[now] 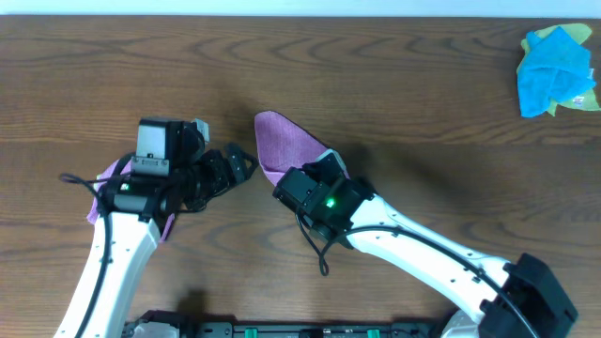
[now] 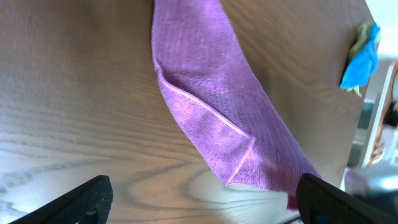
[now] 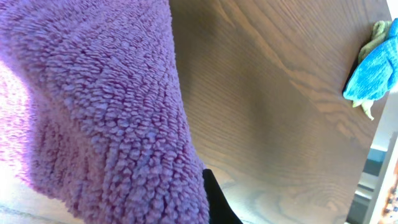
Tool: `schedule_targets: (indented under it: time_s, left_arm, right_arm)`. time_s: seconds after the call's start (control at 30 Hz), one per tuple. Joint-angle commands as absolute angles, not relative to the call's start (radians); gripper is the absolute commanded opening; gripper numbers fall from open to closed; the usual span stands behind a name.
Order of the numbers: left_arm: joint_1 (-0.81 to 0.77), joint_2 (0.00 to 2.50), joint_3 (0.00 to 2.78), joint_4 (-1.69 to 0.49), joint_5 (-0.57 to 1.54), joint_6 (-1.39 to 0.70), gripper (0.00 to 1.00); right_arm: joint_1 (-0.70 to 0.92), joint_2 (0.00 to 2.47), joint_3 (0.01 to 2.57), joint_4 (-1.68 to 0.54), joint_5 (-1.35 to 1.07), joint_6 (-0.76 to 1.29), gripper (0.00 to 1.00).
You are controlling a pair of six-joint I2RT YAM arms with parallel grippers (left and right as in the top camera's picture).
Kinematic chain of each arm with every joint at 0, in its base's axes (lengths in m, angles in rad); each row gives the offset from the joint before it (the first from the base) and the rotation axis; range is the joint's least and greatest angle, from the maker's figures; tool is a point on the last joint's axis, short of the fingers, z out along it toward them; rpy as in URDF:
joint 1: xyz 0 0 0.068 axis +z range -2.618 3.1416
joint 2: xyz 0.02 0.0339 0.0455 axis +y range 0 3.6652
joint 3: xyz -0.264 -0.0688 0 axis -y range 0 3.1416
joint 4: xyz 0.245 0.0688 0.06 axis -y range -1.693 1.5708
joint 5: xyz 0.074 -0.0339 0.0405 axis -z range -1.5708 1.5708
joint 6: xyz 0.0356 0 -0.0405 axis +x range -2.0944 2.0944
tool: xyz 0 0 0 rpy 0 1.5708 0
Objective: Fold the cloth
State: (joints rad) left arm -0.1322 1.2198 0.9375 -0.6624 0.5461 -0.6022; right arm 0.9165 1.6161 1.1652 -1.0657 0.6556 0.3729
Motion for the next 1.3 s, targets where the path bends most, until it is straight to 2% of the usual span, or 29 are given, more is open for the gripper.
schedule_targets:
  time_s: [0.0, 0.37, 0.6, 0.97, 1.27]
  left_arm:
    - [-0.132, 1.267, 0.959, -0.646, 0.57, -0.696, 0.96]
    - [-0.161, 1.39, 0.959, -0.488, 0.656, -0.738, 0.95]
    - [-0.225, 1.445, 0.959, -0.381, 0.701, -0.913, 0.95]
    - [-0.275, 1.525, 0.959, -0.349, 0.729, -1.159, 0.95]
    - [-0.327, 1.604, 0.959, -0.307, 0.779, -1.251, 0.95]
  right_arm:
    - [0.91, 1.588, 1.184, -1.066, 0.677, 0.439, 0.01]
    - [0.91, 1.556, 1.185, -1.048, 0.7, 0.512, 0.01]
    - [0.91, 1.556, 1.185, -1.047, 0.7, 0.512, 0.01]
    - [0.91, 1.555, 1.185, -1.048, 0.699, 0.511, 0.01]
    - [0.91, 1.555, 1.186, -1.048, 0.699, 0.511, 0.01]
